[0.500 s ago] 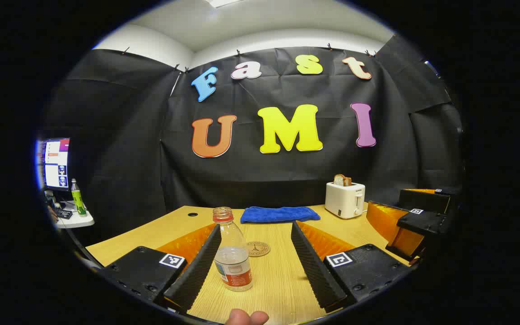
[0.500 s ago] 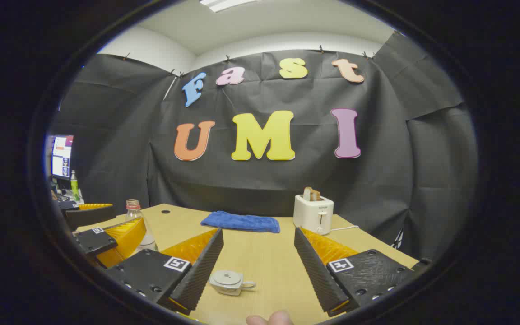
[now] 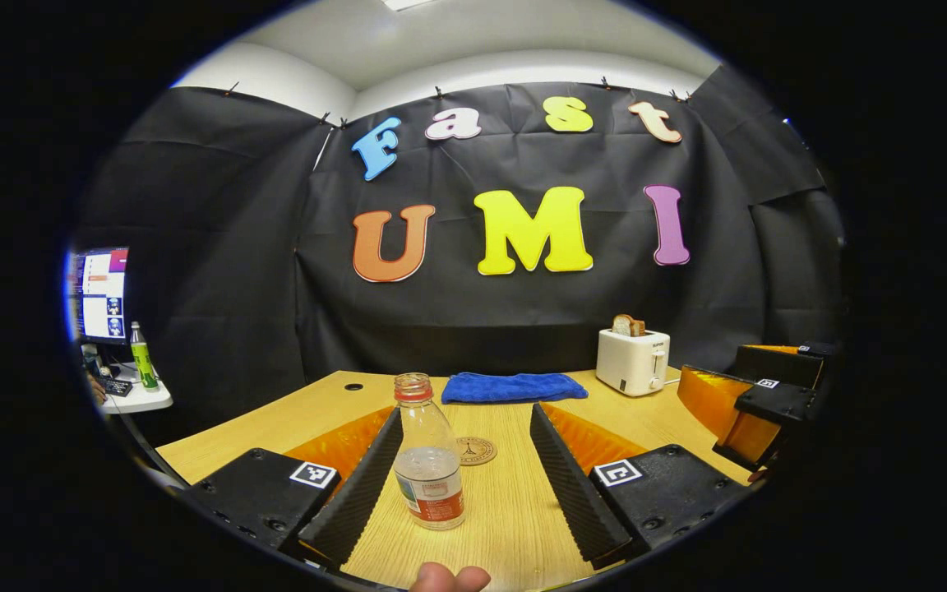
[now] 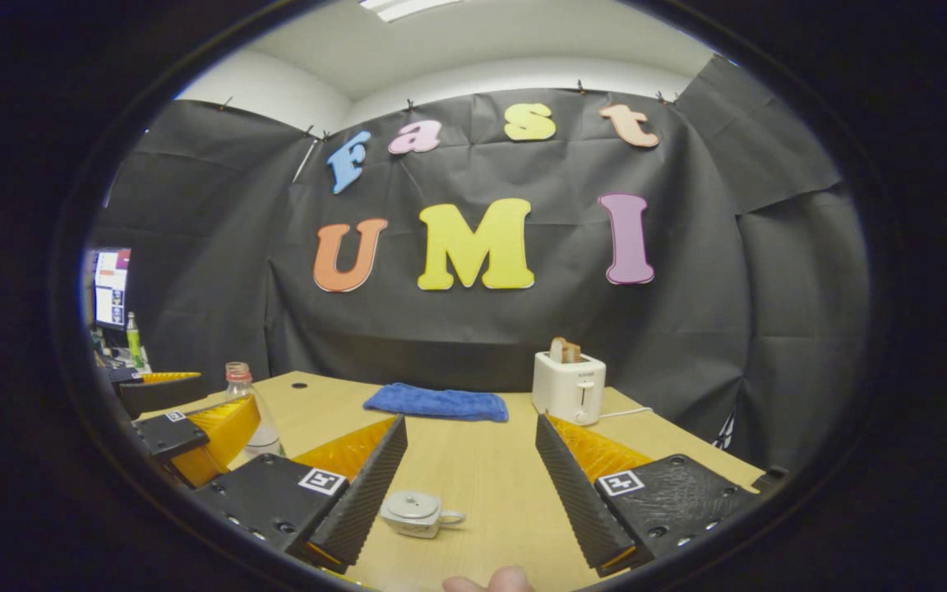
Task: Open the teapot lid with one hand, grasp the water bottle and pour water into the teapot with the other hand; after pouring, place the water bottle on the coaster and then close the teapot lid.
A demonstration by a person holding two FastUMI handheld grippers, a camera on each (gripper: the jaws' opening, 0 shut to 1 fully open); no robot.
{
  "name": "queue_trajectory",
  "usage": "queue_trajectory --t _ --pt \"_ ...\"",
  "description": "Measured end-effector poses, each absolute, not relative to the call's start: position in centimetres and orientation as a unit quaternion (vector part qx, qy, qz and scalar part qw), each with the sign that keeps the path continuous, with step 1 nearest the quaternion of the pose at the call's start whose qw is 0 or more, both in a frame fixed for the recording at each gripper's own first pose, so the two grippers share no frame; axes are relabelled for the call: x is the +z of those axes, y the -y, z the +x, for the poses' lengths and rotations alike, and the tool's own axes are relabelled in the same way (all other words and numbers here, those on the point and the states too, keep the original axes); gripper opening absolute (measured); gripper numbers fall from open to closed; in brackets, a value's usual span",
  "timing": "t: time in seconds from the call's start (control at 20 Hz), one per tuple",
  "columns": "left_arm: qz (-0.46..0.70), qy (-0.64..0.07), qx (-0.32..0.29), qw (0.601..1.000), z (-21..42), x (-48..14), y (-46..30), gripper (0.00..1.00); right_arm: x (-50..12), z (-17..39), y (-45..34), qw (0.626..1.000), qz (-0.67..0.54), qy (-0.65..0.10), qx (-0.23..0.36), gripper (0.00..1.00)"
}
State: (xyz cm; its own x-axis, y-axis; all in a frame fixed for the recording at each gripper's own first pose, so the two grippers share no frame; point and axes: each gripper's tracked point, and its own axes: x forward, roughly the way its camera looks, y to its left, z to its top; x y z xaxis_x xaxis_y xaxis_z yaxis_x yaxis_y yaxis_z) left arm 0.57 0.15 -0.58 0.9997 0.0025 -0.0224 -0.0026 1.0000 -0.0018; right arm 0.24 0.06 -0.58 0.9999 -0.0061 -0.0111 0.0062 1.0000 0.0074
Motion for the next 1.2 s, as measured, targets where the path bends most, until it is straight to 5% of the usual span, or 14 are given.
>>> queue_trajectory --t 1.2 --pt "-0.017 -0.011 0.02 1.0 -0.7 1.2 -3.0 0.98 -10.0 4.6 -4.4 0.996 -0.019 -0.08 0.021 0.95"
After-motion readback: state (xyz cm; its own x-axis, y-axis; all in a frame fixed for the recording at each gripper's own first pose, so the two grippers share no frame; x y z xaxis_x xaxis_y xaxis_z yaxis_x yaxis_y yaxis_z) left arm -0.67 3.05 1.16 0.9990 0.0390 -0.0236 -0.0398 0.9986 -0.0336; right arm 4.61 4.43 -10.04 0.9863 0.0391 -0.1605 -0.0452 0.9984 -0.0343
